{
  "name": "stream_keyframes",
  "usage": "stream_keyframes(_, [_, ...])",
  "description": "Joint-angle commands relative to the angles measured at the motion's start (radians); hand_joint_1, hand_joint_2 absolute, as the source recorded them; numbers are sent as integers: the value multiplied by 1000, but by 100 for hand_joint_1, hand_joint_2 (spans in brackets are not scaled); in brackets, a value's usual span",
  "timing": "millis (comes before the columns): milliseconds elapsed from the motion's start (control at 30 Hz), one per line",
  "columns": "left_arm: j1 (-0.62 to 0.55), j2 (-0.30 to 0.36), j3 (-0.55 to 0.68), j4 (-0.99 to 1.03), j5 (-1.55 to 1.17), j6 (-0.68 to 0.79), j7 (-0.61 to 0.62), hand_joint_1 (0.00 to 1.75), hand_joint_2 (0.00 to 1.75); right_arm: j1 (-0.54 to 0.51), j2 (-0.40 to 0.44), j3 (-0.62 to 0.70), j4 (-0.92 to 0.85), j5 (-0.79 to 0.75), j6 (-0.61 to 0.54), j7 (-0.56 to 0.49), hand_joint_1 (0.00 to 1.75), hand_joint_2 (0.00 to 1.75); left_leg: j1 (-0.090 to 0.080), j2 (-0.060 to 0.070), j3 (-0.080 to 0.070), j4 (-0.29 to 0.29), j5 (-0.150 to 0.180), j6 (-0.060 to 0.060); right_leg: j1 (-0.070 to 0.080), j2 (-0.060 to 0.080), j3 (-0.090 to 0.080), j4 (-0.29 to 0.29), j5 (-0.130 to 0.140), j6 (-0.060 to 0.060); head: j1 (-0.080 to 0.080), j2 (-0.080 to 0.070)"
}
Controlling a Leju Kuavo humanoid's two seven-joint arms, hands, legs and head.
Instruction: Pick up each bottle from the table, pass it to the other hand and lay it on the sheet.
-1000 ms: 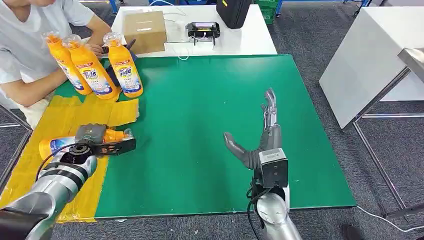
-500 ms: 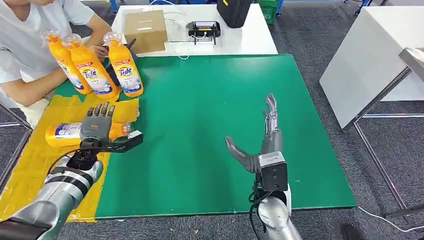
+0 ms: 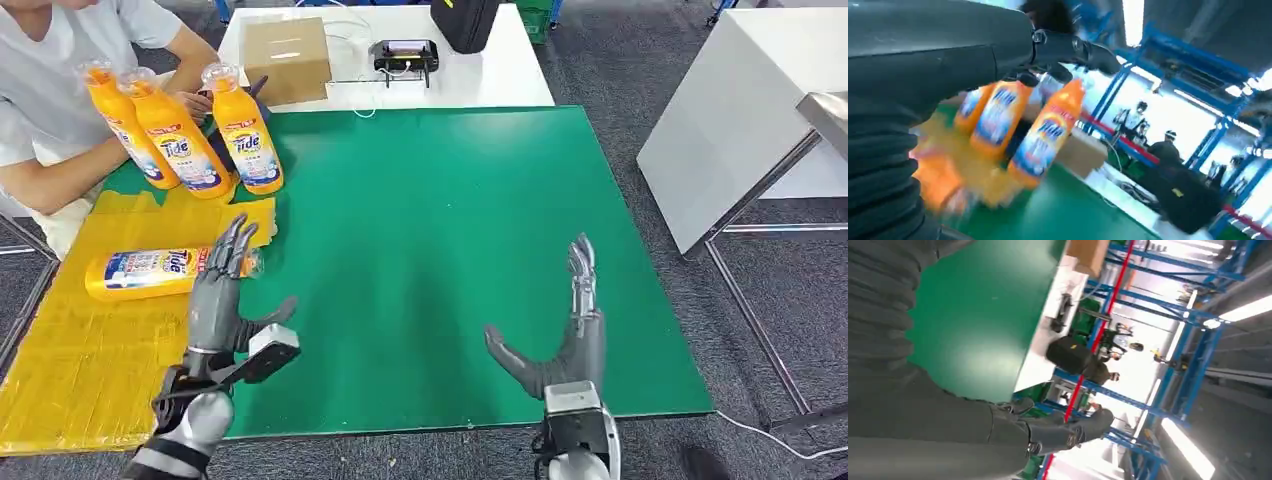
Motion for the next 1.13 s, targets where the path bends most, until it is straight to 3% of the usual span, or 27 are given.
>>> stream_keyframes(33, [245, -39, -13, -252, 333, -290, -97, 0, 175, 91, -24, -169, 6, -111, 118, 20, 0, 175, 3, -3, 7, 1, -4, -2, 2, 4, 9, -1, -4, -2, -1, 0])
stream_keyframes(133, [251, -37, -23, -242, 399, -341, -95, 0, 175, 96, -11, -191, 18, -132, 142, 20, 0, 175, 2, -2, 4, 0, -2, -1, 1, 2, 5, -1, -4, 1, 0, 0])
stream_keyframes(200, [252, -39, -26, -224, 400, -341, -90, 0, 175, 99, -8, -198, 25, -129, 142, 22, 0, 175, 4, -4, 10, 2, -6, -3, 3, 6, 13, -1, -7, -1, -1, 0])
stream_keyframes(233, [251, -39, -29, -218, 428, -363, -77, 0, 175, 100, -5, -199, 27, -125, 147, 24, 0, 175, 2, -3, 5, 0, -2, -1, 1, 2, 6, -1, -4, 1, 0, 0])
stream_keyframes(333, [249, -35, -10, -203, 696, -561, -59, 0, 175, 85, -12, -170, 49, -113, 167, 29, 0, 175, 2, -3, 5, 0, -1, -1, 1, 2, 7, -1, -4, 1, -1, 0])
stream_keyframes(767, [267, -64, -11, -217, 678, -536, -132, 0, 175, 62, -26, -68, 59, -127, 173, 1, 0, 175, 2, -2, 5, -1, -1, -1, 1, 4, 7, -1, -3, 1, 0, 0])
stream_keyframes(800, [268, -65, -14, -220, 683, -539, -134, 0, 0, 58, -27, -65, 65, -132, 175, 1, 0, 175, 3, -2, 7, 0, -3, -2, 2, 5, 10, -1, -4, 0, 0, 0])
stream_keyframes(833, [268, -62, -21, -220, 661, -524, -138, 0, 0, 59, -29, -66, 64, -142, 173, -1, 0, 0, 3, -2, 6, 0, -2, -1, 2, 4, 8, -1, -3, 1, -1, 0])
stream_keyframes(1133, [269, -64, -27, -212, 633, -495, -141, 0, 0, 69, -33, -74, 53, -154, 171, -1, 0, 0, 2, -3, 6, -1, -1, -1, 1, 3, 8, -1, -4, 1, 0, 0])
